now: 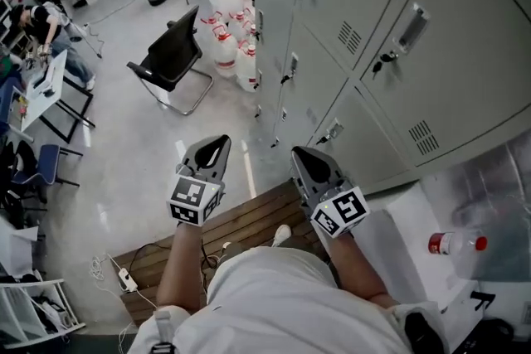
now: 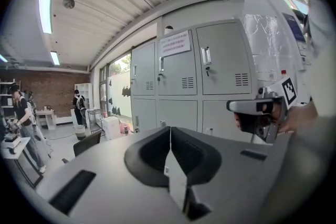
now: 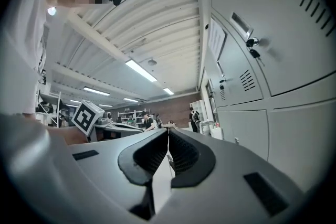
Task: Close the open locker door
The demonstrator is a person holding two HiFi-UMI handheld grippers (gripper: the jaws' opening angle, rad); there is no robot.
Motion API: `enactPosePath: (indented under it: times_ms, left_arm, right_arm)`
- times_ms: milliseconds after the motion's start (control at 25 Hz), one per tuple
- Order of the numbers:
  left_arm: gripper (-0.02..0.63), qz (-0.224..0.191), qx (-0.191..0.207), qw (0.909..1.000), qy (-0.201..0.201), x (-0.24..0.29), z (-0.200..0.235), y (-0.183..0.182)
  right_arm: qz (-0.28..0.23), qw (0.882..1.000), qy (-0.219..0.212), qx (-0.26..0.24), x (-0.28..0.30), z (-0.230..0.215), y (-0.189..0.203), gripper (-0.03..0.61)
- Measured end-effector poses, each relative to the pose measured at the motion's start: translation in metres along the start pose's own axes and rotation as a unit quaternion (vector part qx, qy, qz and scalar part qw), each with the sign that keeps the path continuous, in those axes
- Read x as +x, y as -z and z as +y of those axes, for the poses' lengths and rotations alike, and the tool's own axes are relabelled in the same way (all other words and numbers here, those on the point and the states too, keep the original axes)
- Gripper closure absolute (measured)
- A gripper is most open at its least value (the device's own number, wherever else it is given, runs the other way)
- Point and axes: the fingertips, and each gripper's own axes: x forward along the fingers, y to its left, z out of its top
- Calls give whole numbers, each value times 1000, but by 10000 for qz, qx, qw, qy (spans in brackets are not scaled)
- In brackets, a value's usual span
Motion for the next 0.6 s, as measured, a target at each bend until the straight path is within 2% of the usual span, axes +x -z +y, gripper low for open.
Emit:
enactPosePath:
  times_ms: [160,600]
  left_arm:
    - [604,24,-153,9994,-298,-41,12,15]
    - [604,-295,-571,9933,-965,-127,24,36]
  right_arm:
    - [39,9993,-377,50,18,26,5,561]
    - [259,9919,-1237,140,46,90,23,561]
